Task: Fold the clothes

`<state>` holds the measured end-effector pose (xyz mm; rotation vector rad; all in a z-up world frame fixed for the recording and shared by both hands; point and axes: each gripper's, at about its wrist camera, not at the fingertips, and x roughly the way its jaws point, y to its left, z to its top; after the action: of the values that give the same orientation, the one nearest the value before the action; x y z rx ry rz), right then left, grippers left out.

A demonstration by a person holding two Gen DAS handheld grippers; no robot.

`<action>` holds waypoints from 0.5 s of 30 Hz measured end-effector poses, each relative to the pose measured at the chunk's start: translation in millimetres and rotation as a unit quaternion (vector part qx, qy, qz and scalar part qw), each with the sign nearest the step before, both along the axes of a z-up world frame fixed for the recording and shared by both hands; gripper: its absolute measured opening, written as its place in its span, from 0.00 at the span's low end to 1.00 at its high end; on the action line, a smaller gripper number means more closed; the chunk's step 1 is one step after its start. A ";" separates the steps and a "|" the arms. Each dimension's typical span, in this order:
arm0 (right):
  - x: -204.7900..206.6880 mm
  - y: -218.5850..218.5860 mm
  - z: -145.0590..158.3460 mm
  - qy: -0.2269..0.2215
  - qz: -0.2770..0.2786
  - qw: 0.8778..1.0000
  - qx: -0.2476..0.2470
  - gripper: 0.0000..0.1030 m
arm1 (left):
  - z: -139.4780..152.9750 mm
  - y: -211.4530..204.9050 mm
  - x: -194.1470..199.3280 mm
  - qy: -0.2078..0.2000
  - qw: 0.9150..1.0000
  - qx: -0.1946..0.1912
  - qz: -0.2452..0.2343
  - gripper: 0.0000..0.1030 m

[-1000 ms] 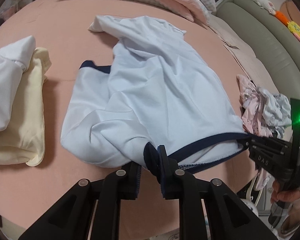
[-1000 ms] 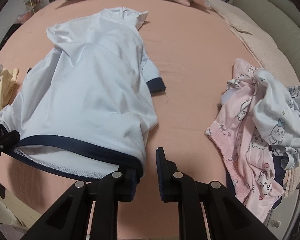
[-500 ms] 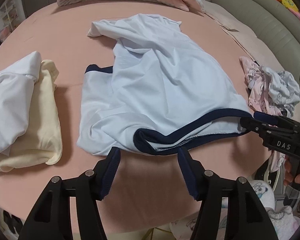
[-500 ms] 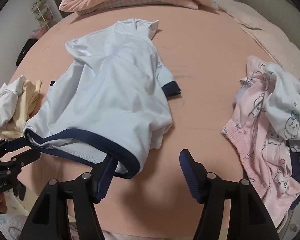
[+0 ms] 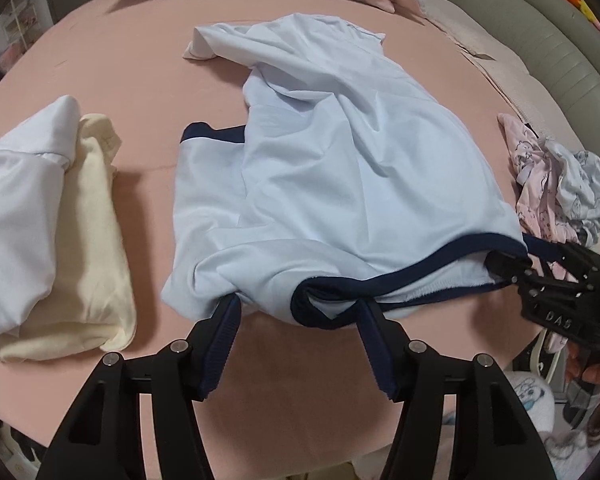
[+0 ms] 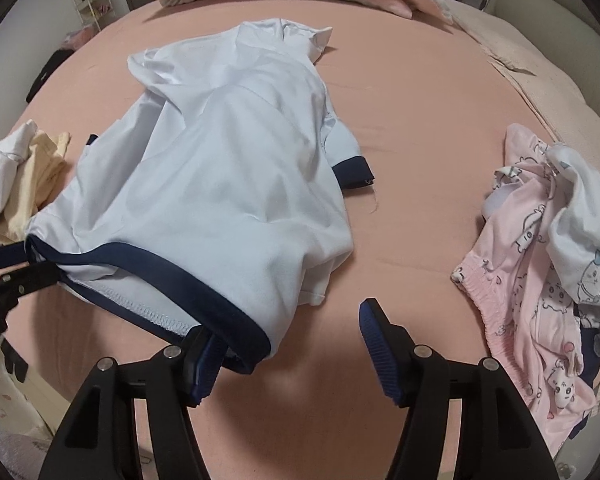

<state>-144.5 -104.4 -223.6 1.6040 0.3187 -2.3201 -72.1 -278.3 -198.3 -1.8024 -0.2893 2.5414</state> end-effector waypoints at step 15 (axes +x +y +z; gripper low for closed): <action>-19.8 0.2 -21.5 -0.006 -0.038 0.999 0.017 0.61 | -3.3 8.8 -14.6 -0.015 0.997 -0.071 -0.014 0.55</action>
<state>-164.3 -104.2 -245.0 1.6726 0.3022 -2.3724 -86.7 -269.4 -201.6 -1.8771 -0.0852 2.5781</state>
